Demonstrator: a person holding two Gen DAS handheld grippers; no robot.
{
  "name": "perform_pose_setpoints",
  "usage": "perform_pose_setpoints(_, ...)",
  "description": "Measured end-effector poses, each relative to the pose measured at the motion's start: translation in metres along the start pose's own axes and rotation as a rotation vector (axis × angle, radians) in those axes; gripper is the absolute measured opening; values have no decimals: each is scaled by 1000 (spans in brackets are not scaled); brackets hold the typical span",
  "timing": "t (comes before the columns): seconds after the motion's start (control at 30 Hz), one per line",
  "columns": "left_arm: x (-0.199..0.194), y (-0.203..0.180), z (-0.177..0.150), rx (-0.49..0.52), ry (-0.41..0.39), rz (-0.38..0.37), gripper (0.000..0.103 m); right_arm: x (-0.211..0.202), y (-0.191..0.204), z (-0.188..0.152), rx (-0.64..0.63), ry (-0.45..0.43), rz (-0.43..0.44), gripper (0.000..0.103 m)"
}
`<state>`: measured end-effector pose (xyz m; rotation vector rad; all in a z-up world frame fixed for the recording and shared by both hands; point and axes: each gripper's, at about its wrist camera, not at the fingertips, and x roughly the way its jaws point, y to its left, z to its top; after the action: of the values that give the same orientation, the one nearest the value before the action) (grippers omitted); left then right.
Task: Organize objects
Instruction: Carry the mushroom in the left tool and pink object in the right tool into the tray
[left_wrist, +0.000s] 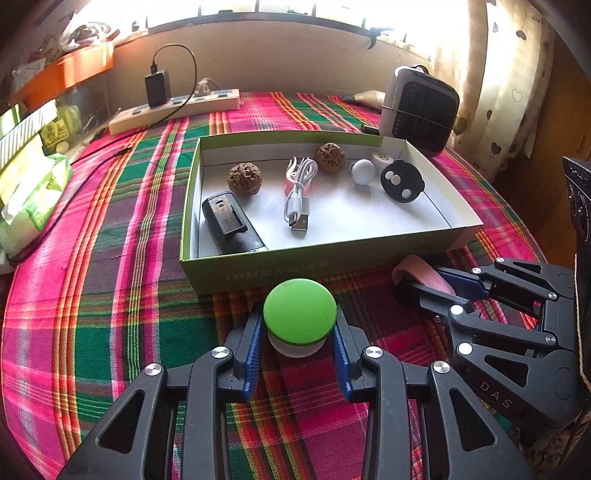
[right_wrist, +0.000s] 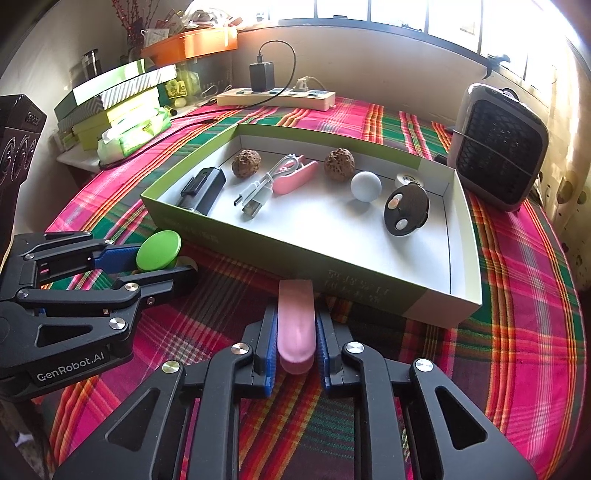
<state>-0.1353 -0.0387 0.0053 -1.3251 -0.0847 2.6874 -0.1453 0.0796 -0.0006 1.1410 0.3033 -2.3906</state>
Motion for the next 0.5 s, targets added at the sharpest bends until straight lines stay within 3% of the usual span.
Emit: perform_pose_setpoints(0.5,-1,1,0,-3,2,3,31,-3,-1,-2,15,-4,10,19)
